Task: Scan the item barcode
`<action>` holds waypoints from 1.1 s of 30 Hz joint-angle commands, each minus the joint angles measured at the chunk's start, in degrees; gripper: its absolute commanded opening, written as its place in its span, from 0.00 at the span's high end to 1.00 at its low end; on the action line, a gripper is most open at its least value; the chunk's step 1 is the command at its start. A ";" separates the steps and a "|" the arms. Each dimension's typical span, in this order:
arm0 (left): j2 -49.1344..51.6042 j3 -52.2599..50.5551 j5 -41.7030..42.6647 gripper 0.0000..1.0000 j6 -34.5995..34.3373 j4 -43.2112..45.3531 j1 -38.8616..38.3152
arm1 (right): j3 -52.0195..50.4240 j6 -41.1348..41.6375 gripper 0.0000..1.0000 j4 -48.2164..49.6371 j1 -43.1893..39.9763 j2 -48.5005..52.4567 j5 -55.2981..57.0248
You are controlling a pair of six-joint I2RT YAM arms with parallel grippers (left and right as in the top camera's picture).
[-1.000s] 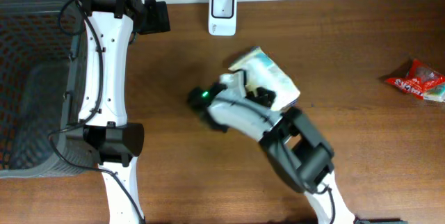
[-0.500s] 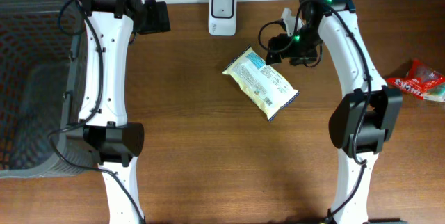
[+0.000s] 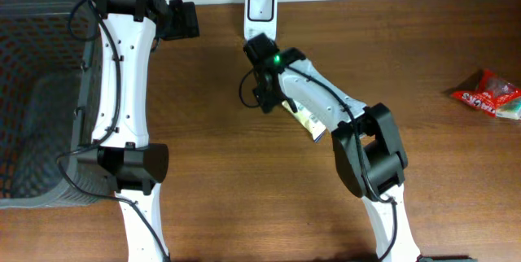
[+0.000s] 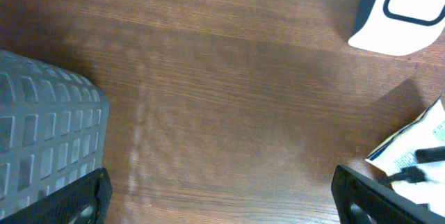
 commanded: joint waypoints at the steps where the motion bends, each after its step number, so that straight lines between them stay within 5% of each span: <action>1: -0.11 -0.17 -0.42 0.01 -0.50 0.02 0.04 | -4.15 0.61 0.28 2.47 0.15 0.15 9.66; 3: -0.11 -0.17 -0.42 0.01 -0.50 0.02 0.04 | -4.00 0.66 0.64 2.43 0.13 0.13 10.97; 4: -0.11 -0.17 -0.42 0.01 -0.50 0.02 0.04 | -3.17 0.83 0.90 2.34 0.11 0.13 10.93; 5: -0.11 -0.17 -0.42 0.01 -0.50 0.02 0.04 | -2.14 2.45 0.96 1.64 0.11 0.07 10.91; 7: -0.11 -0.17 -0.42 0.01 -0.50 0.02 0.04 | 4.85 6.71 0.96 -3.43 0.07 -0.31 7.02; 9: -0.11 -0.17 -0.42 0.01 -0.50 0.02 0.04 | 22.34 6.62 0.96 -16.11 -2.47 -0.42 -16.06; 11: -0.11 -0.17 -0.42 0.01 -0.50 0.02 0.04 | 29.51 6.62 0.96 -21.79 -6.58 -0.42 -37.57; 13: -0.11 -0.17 -0.42 0.01 -0.50 0.02 0.04 | 29.18 6.62 0.96 -22.60 -12.85 0.07 -62.10; 16: -0.11 -0.17 -0.42 0.01 -0.50 0.02 0.04 | 19.63 6.64 0.96 -20.48 -19.67 2.64 -78.09; 19: -0.11 -0.17 -0.42 0.01 -0.50 0.02 0.04 | 8.57 6.67 0.92 -16.06 -25.27 2.95 -72.13; 22: -0.11 -0.17 -0.42 0.01 -0.50 0.02 0.04 | 11.65 6.91 0.29 -25.11 -33.29 1.64 -43.76; 24: -0.11 -0.17 -0.42 0.01 -0.50 0.02 0.04 | 19.69 6.86 0.26 -33.11 -35.56 0.33 -32.72; 27: -0.11 -0.17 -0.42 0.01 -0.50 0.02 0.04 | 27.39 3.78 0.26 -42.01 -31.74 0.24 -30.32; 29: -0.11 -0.17 -0.42 0.01 -0.50 0.02 0.04 | 24.55 3.43 0.22 -43.56 -26.16 0.31 -26.86; 31: -0.11 -0.17 -0.42 0.01 -0.50 0.02 0.04 | 19.63 4.63 0.34 -40.09 -20.44 0.42 -22.47; 33: -0.11 -0.17 -0.42 0.01 -0.50 0.02 0.04 | 12.74 10.80 0.34 -32.54 -15.93 0.42 -18.16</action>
